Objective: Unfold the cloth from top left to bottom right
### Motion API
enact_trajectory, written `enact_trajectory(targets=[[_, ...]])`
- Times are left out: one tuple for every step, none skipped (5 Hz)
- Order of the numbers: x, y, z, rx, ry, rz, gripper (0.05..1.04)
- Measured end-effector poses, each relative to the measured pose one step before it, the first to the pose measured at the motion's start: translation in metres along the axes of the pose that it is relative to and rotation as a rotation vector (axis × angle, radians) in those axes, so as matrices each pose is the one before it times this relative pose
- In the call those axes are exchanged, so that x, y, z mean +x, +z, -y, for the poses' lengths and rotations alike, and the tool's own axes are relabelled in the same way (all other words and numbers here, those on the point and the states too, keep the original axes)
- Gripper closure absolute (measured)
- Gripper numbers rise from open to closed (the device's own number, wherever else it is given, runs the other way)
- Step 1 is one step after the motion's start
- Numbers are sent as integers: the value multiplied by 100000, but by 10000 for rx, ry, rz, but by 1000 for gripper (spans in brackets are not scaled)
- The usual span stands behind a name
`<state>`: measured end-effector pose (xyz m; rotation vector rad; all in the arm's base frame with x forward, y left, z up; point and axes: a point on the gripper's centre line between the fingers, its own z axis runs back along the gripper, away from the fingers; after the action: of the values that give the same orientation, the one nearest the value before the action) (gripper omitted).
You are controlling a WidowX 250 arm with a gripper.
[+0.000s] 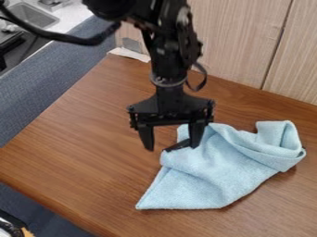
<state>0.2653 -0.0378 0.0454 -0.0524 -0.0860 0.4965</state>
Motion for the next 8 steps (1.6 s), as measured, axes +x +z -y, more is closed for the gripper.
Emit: enact_trajectory(targets=[[368, -1394, -120, 380, -196, -87, 83], [-168, -1159, 125, 61, -111, -295, 83], [544, -887, -91, 65, 108, -85, 100], [210, -178, 361, -146, -91, 13, 408], [23, 0, 8, 17, 73, 29, 646], [51, 45, -303, 189, 23, 36, 838], [482, 1873, -698, 287, 291, 507, 971], [-462, 1370, 164, 61, -36, 92, 1015]])
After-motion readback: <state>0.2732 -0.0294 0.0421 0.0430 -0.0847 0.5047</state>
